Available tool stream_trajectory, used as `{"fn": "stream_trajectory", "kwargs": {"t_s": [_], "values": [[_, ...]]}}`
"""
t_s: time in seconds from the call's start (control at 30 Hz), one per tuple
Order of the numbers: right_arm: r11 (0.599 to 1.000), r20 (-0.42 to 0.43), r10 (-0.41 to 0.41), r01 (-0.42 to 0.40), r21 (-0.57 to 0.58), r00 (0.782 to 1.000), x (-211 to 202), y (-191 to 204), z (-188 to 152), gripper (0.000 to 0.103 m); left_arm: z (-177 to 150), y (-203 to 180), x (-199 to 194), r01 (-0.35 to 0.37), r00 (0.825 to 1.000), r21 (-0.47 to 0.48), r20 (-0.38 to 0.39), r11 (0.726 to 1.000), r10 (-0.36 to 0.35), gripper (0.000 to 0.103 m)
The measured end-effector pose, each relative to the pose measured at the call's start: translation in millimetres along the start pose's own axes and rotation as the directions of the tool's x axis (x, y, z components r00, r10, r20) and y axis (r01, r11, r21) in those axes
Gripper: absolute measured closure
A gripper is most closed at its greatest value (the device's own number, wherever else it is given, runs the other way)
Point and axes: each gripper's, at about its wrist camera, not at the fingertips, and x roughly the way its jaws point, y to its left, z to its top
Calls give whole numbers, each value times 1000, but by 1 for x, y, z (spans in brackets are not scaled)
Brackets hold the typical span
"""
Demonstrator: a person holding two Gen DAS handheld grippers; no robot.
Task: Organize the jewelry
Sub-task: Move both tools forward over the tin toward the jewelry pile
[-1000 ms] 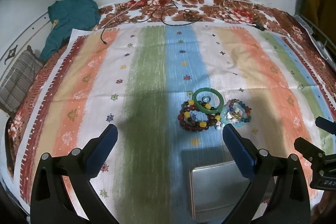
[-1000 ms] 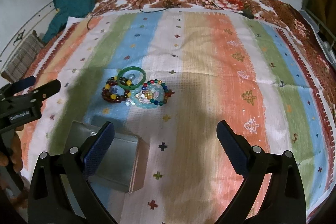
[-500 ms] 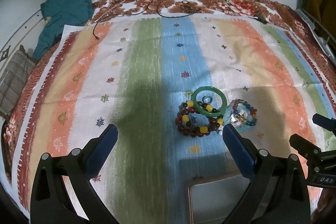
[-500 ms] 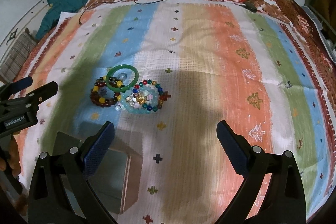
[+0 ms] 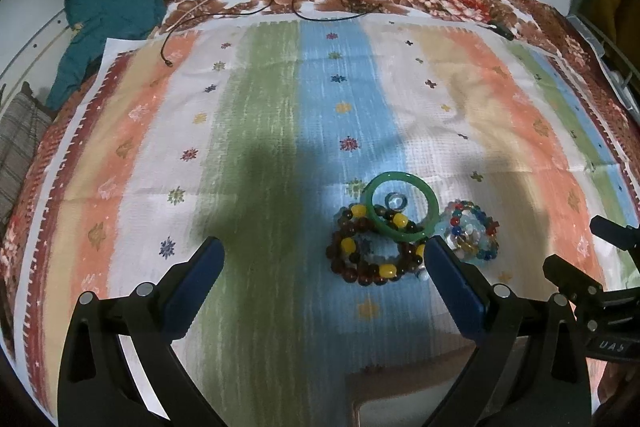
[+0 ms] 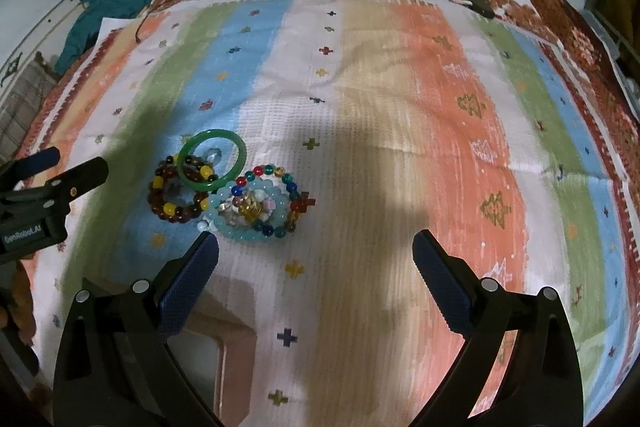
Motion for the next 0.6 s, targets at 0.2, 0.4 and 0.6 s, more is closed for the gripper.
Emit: {"fn": "stream_trajectory", "kwargs": {"t_s": [0.2,0.4,0.6], "values": [[1000,-11,6,-6,2,1000,15,-3,8,4,8,1,18,20,999,-9,-31,1000,-21,6],[1000,-37,18,-17,13,999,28,-5,14,5,16,2,41,31,997,-10,-69,999,-31,9],[1000,-67,17,-16,7,998,47,-6,17,5,19,1,63,23,994,-3,-103,1000,-23,12]]}}
